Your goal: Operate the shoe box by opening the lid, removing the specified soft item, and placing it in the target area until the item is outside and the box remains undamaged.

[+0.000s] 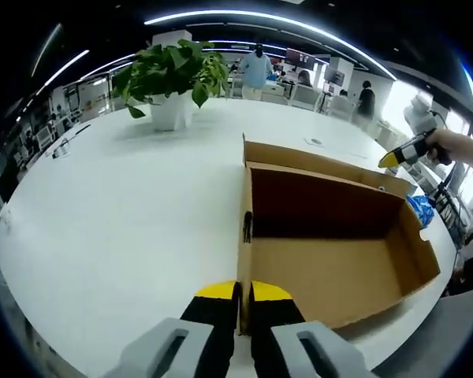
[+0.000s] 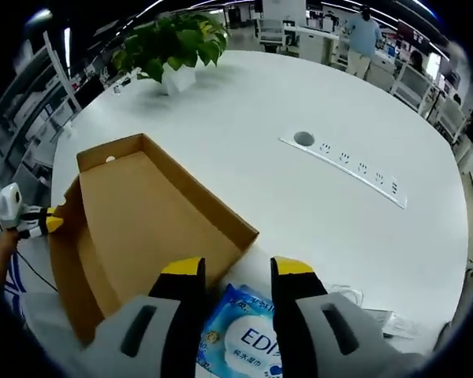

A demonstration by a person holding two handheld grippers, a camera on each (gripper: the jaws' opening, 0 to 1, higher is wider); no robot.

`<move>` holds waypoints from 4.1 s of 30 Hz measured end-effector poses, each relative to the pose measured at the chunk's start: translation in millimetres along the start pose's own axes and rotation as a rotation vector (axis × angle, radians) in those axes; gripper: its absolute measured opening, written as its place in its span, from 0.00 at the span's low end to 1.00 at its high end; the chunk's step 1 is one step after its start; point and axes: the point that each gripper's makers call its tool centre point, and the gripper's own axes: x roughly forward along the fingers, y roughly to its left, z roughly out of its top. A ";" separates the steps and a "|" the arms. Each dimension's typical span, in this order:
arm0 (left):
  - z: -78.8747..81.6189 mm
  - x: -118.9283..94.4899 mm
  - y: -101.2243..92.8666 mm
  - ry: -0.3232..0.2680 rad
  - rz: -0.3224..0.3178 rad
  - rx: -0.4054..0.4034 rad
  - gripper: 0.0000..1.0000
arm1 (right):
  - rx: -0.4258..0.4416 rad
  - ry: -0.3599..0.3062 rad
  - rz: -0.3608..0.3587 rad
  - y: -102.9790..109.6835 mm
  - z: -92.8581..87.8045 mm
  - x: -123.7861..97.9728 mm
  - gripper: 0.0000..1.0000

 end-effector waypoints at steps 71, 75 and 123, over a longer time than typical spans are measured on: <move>-4.3 0.9 -2.1 0.015 -0.017 -0.067 0.06 | -0.046 -0.273 -0.015 25.9 65.7 -49.0 0.00; -4.2 0.9 -2.0 0.012 -0.018 -0.068 0.07 | -0.083 -0.303 -0.020 31.9 68.6 -58.3 0.00; -3.3 -2.3 -4.2 -0.017 -0.038 -0.096 0.08 | -0.088 -0.545 0.020 97.4 19.0 -143.3 0.00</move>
